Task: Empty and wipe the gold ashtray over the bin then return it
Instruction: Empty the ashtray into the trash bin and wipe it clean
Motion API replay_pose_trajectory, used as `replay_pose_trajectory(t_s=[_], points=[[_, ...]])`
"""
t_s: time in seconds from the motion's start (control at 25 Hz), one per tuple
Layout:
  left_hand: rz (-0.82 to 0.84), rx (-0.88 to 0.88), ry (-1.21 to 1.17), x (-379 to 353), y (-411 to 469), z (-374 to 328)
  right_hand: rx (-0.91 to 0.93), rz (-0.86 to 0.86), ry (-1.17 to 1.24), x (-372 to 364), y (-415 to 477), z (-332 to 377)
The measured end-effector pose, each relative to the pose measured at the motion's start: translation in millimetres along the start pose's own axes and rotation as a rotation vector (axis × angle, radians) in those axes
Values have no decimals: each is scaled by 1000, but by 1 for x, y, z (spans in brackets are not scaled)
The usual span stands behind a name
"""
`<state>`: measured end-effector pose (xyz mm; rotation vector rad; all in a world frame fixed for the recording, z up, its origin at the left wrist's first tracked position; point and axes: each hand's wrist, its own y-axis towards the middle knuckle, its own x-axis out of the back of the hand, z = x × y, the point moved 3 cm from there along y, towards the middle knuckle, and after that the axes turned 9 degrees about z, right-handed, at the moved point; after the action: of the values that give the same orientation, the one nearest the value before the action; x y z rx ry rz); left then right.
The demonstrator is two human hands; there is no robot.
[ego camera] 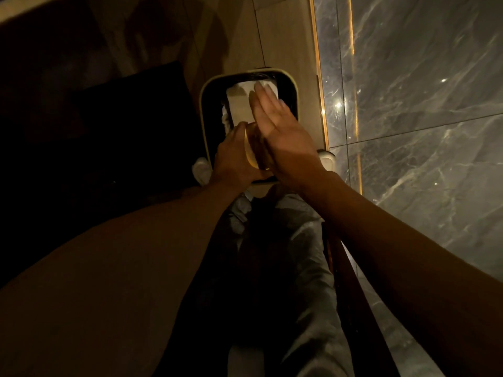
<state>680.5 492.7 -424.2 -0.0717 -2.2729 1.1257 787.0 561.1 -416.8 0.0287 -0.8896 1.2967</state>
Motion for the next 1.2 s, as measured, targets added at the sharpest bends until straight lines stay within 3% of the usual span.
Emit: replay_pose_trajectory(t_s=[0.12, 0.28, 0.4, 0.44, 0.56, 0.68, 0.88, 1.2], points=[[33, -5, 52, 1, -1, -3, 54, 171, -26, -9, 0, -2], [-34, -54, -41, 7, 2, -5, -39, -86, 25, 4, 0, -3], [19, -74, 22, 5, 5, -4, 35, 183, 15, -13, -12, -10], [21, -69, 27, 7, 6, -3, 31, 191, 43, -12, -12, -14], [14, -17, 20, 10, 7, -3, -193, -87, 458, 10, -7, -18], [-12, -77, -31, 13, 8, -13, -395, -167, 960, 9, -17, -33], [111, -17, -52, 13, 15, -19, -460, -200, 1097, 8, -23, -42], [235, 331, -775, 6, 6, -46, -529, -252, 1174, 24, -32, -60]])
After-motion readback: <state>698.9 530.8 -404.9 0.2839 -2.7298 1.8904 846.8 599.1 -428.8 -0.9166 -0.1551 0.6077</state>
